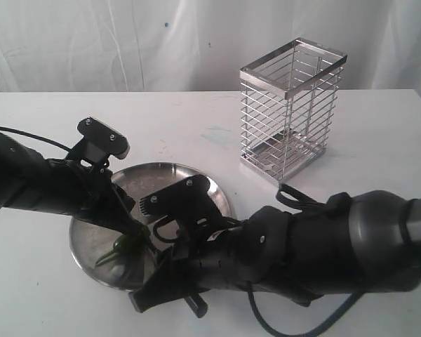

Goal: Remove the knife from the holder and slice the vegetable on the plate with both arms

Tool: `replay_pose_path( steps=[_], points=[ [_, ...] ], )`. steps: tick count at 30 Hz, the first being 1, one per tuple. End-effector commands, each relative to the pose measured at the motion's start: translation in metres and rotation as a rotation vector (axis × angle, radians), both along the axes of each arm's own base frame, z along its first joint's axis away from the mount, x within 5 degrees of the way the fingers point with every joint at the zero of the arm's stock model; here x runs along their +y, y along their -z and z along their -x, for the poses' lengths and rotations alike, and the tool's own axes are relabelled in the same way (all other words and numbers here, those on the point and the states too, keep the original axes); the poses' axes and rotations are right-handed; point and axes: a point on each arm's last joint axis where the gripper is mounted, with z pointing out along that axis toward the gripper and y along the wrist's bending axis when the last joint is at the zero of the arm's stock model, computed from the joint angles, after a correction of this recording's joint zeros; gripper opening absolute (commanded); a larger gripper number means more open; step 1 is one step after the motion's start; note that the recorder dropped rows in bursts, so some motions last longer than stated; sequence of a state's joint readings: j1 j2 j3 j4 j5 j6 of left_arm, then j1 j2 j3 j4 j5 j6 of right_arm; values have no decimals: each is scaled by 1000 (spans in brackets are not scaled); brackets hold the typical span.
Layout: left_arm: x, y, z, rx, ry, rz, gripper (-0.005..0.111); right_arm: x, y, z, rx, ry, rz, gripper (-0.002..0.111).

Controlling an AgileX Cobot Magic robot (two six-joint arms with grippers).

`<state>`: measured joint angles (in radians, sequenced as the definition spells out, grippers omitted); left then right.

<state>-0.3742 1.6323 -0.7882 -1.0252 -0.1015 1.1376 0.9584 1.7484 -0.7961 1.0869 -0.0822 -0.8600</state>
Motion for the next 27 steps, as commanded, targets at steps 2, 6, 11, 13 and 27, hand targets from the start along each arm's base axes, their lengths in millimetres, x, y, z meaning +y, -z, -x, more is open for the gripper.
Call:
replay_pose_path(
  steps=[2,6,11,13,27],
  points=[
    [-1,-2,0,13,-1,23,27,2,-8,-6,-27,-16,-11,37],
    [-1,-2,0,13,-1,23,27,1,-2,-9,22,-25,-4,37],
    [-1,-2,0,13,-1,23,27,7,6,-14,53,-35,4,37],
    [-1,-2,0,13,-3,25,27,10,8,-15,59,-38,6,37],
    [0,-2,-1,6,-11,20,27,13,19,-17,82,-42,26,4]
  ],
)
